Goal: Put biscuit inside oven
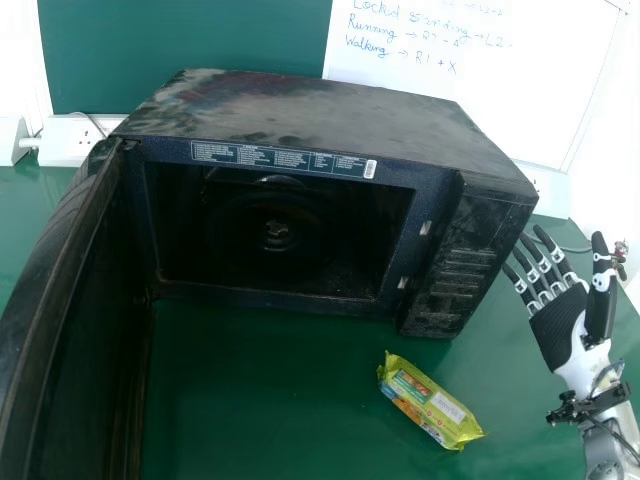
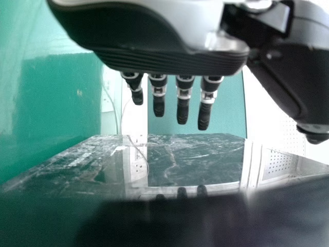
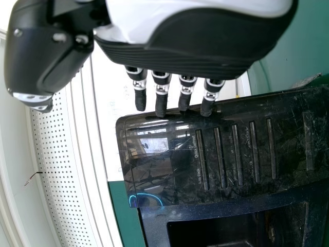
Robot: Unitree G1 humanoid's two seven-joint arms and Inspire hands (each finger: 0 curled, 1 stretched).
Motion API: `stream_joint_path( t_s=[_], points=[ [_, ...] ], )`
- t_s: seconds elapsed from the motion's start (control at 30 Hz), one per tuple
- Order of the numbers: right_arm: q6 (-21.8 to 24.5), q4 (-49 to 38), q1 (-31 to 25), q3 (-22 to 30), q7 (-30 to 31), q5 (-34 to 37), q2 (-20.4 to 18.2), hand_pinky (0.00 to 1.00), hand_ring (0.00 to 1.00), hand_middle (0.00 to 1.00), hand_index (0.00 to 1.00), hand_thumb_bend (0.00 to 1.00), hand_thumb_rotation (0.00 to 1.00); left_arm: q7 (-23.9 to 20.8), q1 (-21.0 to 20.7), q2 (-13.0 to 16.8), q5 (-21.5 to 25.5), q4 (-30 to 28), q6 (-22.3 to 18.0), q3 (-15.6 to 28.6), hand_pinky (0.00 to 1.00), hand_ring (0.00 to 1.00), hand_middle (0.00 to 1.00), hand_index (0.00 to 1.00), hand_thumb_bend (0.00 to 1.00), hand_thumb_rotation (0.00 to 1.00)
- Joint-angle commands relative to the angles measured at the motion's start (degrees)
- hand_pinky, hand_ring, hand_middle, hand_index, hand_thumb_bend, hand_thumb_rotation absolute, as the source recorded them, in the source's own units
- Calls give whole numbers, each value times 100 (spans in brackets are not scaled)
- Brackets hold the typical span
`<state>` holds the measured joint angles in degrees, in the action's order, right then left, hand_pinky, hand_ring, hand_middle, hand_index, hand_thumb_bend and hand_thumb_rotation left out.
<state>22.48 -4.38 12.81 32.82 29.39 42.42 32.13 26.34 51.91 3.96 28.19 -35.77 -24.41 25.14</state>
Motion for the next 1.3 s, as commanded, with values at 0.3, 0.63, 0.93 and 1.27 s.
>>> stream_joint_path(
  t_s=[0.3, 0.63, 0.93, 1.27],
  points=[
    [-20, 1, 19, -52, 69, 11, 7, 98, 99, 97, 99, 85, 100, -19, 9, 10, -38, 0, 0, -42, 88, 88, 89, 86, 80, 100],
    [-1760, 351, -226, -420, 1254, -1354, 616, 99, 100, 97, 100, 85, 100, 16, 56, -5, -53, -56, -3, -65, 82, 84, 86, 84, 94, 75],
    [-2802, 450, -320, -481, 1914, -1905, 1110, 100, 100, 97, 99, 84, 100, 22, 123, 8, 4, -89, 41, -71, 68, 81, 85, 82, 95, 65],
    [-2775, -406, -941, -418, 1775, -2559, 1646, 99, 100, 97, 100, 85, 100, -20, 134, 6, -80, -123, 59, -90, 69, 84, 85, 82, 100, 58]
  ],
)
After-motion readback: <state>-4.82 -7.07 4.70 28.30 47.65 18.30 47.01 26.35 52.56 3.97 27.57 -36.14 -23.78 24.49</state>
